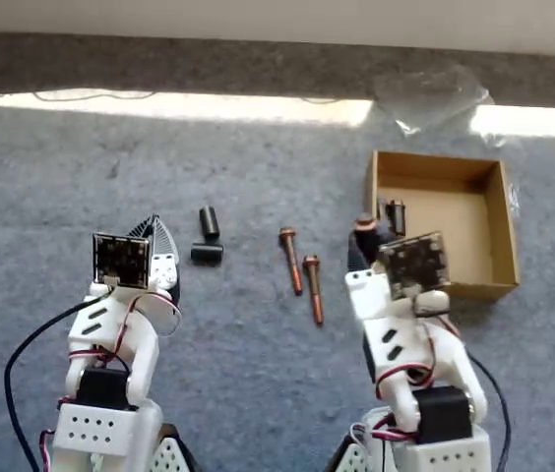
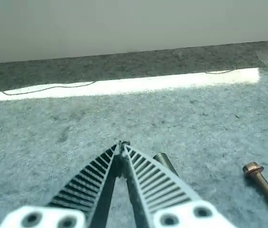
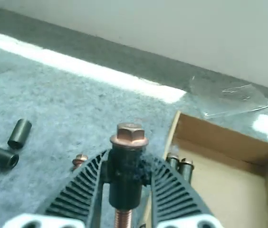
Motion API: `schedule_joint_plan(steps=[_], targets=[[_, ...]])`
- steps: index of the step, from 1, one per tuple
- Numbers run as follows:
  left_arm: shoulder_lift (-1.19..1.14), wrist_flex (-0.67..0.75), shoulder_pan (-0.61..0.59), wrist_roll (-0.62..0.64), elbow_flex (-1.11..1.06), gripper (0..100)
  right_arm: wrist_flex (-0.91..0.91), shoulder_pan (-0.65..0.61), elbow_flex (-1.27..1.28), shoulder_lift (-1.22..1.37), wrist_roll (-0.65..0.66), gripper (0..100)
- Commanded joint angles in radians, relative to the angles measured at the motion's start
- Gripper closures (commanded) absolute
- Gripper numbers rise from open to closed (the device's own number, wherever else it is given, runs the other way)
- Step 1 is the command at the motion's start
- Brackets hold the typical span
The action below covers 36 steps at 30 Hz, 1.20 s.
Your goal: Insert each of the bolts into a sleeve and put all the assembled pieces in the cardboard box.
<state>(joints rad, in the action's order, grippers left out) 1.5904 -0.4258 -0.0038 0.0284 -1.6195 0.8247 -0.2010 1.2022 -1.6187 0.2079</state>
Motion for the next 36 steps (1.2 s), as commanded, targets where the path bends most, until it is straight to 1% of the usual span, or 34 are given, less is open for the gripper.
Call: schedule_joint_plan(steps=[1, 5, 11, 16, 17, 21, 28, 36], targets=[[0.008, 0.005, 0.013, -0.006, 0.008, 98, 0.054, 0.042, -0.217, 0.064, -0.003, 99.4], [0.008, 0.003, 0.013, -0.006, 0.004, 98, 0.074, 0.097, -0.352, 0.262, -0.003, 99.4], [0.008, 0.003, 0.013, -0.006, -0.001, 98, 0.071, 0.199, -0.463, 0.587, -0.003, 99.4], [0.008, 0.005, 0.013, -0.006, -0.007, 98, -0.028, 0.288, -0.536, 0.826, 0.002, 99.4], [0.008, 0.005, 0.013, -0.006, -0.007, 98, -0.038, 0.297, -0.553, 0.875, 0.018, 99.4], [0.008, 0.005, 0.013, -0.006, -0.007, 98, -0.038, 0.302, -0.628, 1.084, 0.104, 99.4], [0.008, 0.005, 0.012, -0.006, -0.007, 98, -0.041, 0.303, -0.797, 1.417, 0.103, 99.4], [0.008, 0.005, 0.012, -0.006, -0.007, 98, -0.036, 0.363, -0.986, 1.718, 0.103, 99.4]])
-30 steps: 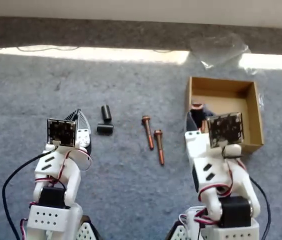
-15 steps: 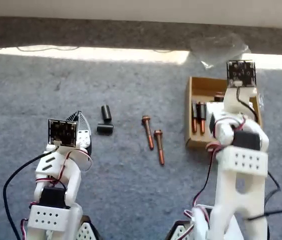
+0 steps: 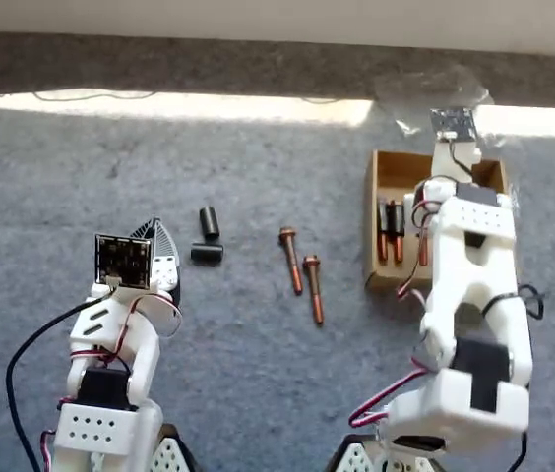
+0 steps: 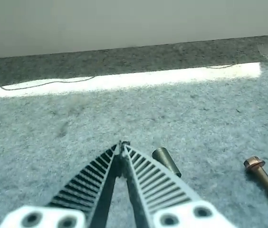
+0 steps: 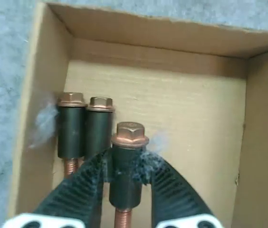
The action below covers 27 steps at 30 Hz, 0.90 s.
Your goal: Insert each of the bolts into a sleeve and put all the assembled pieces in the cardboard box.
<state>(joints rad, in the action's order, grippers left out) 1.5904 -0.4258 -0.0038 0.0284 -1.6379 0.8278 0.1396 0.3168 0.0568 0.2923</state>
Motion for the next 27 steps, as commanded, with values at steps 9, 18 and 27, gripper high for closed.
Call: schedule_joint_plan(steps=[9, 18, 27], targets=[[0.008, 0.005, 0.012, -0.006, 0.012, 98, -0.038, -0.005, -0.153, 0.182, 0.023, 99.4], [0.008, 0.005, 0.012, -0.006, 0.012, 98, 0.025, -0.045, -0.156, 0.18, 0.025, 98.8], [0.008, 0.006, 0.012, -0.008, -0.007, 98, 0.15, -0.114, -0.254, 0.182, 0.02, 98.5]])
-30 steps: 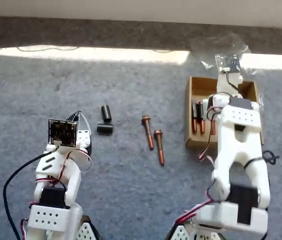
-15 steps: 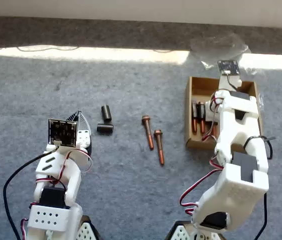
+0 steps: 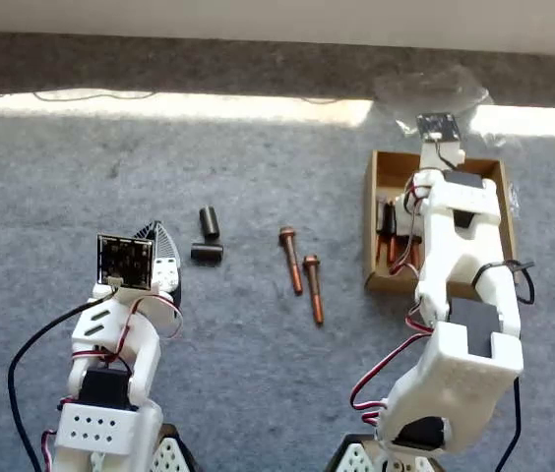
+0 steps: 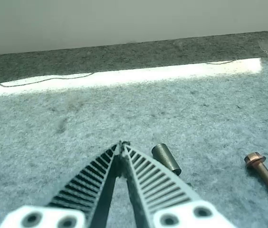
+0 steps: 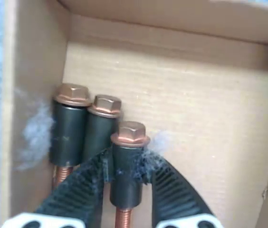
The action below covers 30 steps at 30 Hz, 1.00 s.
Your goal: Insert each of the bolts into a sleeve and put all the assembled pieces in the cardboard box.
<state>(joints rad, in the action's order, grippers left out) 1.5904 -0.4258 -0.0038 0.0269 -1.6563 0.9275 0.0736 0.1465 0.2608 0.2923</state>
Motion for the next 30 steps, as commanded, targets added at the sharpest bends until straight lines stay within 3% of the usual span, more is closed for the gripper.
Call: schedule_joint_plan(steps=[1, 6, 20, 30], targets=[[0.008, 0.006, 0.012, -0.006, 0.012, 98, 0.068, -0.051, -0.099, -0.022, 0.02, 97.3], [0.008, 0.006, 0.012, -0.006, 0.012, 98, 0.102, -0.064, -0.131, -0.022, 0.018, 87.0], [0.008, 0.006, 0.012, -0.006, 0.01, 98, 0.117, -0.068, -0.16, -0.025, 0.018, 86.8], [0.008, 0.006, -0.051, -0.005, 0.018, 98, 0.472, -0.213, -0.504, -0.025, 0.018, 86.8]])
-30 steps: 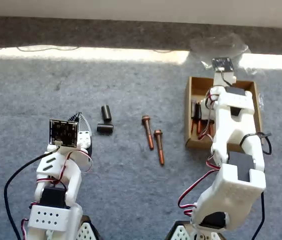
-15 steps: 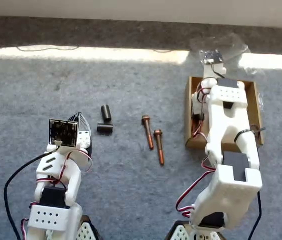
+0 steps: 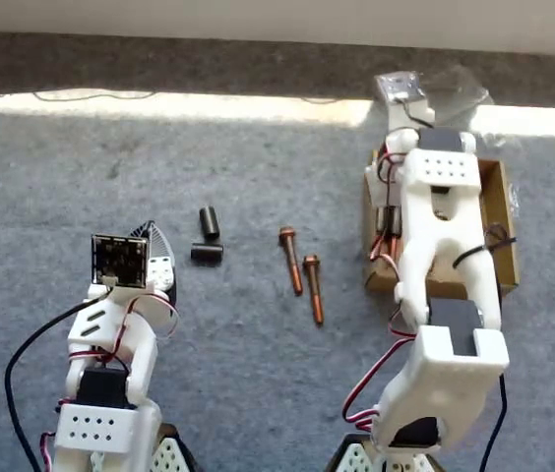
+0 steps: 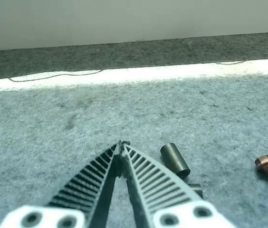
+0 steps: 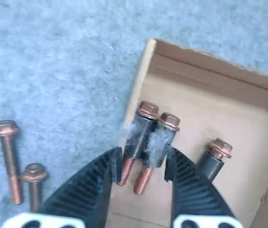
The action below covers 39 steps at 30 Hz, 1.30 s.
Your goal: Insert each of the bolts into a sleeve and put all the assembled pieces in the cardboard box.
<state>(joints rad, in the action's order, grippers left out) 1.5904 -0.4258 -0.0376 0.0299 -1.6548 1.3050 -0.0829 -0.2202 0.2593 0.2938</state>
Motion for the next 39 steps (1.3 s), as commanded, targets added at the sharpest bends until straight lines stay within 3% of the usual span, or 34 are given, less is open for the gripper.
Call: schedule_joint_plan(steps=[1, 8, 19, 29, 39], targets=[[0.008, 0.006, -0.018, -0.008, 0.016, 98, 0.128, -0.081, -0.176, -0.024, 0.015, 86.8], [0.01, 0.006, -0.065, -0.005, 0.018, 98, 0.28, -0.269, -0.38, -0.022, 0.015, 86.8], [0.01, 0.0, -0.179, -0.003, 0.018, 98, 0.294, -0.515, -0.407, -0.021, 0.023, 86.8], [0.01, 0.0, -0.277, -0.005, 0.015, 98, 0.294, -0.633, -0.414, -0.022, 0.023, 86.8], [0.01, 0.0, -0.338, -0.006, 0.007, 98, 0.285, -0.638, -0.404, -0.013, 0.025, 86.8]])
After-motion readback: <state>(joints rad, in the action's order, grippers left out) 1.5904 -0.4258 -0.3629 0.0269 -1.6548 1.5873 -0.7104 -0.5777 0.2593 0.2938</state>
